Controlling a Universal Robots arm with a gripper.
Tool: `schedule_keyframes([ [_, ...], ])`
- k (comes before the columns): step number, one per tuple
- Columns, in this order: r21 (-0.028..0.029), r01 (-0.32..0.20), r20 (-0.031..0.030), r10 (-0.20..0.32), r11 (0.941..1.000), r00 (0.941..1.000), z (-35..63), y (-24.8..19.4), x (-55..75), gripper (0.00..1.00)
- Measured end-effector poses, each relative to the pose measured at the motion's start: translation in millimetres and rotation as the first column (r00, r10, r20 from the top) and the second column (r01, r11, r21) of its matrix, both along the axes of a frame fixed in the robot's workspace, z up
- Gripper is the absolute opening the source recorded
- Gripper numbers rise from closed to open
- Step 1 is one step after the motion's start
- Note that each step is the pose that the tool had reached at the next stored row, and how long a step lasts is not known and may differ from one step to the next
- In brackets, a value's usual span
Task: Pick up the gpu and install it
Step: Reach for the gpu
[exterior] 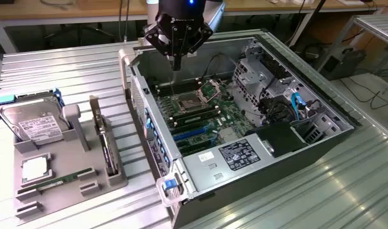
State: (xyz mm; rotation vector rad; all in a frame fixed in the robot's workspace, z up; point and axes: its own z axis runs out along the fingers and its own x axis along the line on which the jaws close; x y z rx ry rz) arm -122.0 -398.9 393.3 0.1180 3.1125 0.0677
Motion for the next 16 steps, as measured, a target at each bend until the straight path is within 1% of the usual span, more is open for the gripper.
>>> schedule_keyframes([
  [14,0.0,0.0,0.0,0.0,1.0,1.0,0.0,0.0,0.0,0.11],
  [15,-0.0002,0.0,-0.0001,0.0,1.0,1.0,0.1,-0.2,-1.1,0.11],
  [16,-0.0002,0.0,-0.0001,0.0,1.0,1.0,0.1,-1.2,-6.1,0.11],
])
